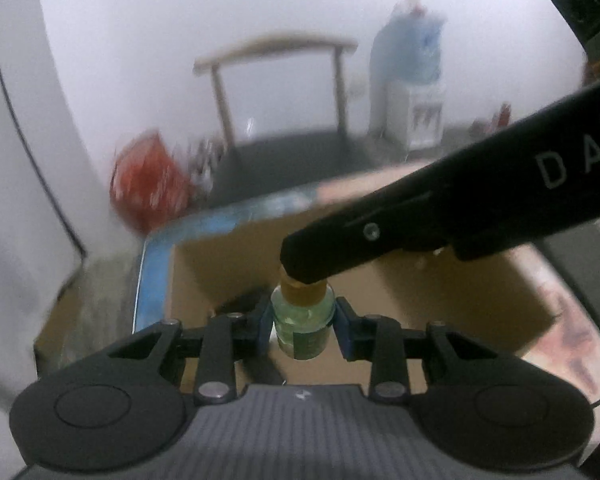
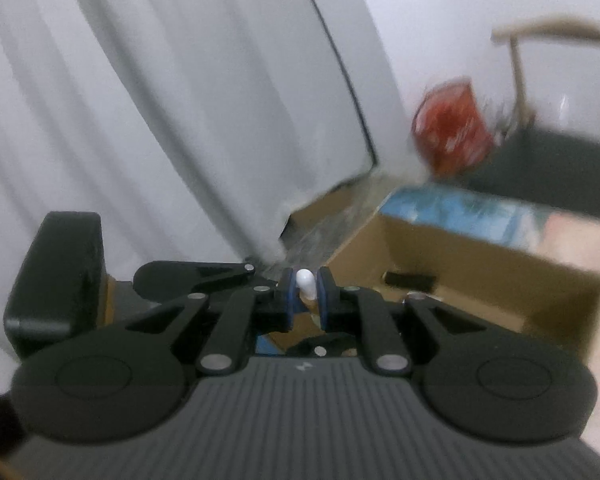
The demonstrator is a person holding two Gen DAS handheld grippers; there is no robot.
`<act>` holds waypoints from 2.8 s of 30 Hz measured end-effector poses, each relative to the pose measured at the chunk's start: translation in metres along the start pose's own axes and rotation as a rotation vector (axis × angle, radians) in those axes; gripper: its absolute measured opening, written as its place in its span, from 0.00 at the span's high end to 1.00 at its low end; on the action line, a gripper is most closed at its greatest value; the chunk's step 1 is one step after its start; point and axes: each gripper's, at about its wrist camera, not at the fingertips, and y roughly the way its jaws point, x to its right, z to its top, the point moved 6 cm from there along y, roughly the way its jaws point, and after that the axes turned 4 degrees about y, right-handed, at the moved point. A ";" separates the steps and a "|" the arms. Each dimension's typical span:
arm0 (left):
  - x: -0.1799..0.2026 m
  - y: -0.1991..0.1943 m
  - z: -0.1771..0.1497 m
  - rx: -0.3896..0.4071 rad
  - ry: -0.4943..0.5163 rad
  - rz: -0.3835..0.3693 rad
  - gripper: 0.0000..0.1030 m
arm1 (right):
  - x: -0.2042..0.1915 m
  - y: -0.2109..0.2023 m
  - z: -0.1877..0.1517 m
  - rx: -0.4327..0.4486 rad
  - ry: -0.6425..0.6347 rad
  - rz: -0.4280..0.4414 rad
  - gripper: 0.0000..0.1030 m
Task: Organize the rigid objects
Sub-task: 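Carry the dropper bottle into the box and open the left tool, then withdraw the left tool from the box, then move the right tool down to the gold-lidded jar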
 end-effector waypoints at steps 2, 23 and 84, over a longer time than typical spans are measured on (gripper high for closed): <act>-0.012 0.021 -0.007 -0.072 -0.034 -0.012 0.68 | 0.014 0.032 0.006 -0.063 0.053 0.025 0.90; -0.049 0.044 -0.041 -0.293 -0.040 -0.016 0.60 | 0.064 0.156 -0.027 -0.366 0.267 0.096 0.90; 0.096 0.005 -0.137 -0.155 0.041 -0.078 0.33 | 0.051 0.006 -0.214 0.010 0.259 -0.104 0.41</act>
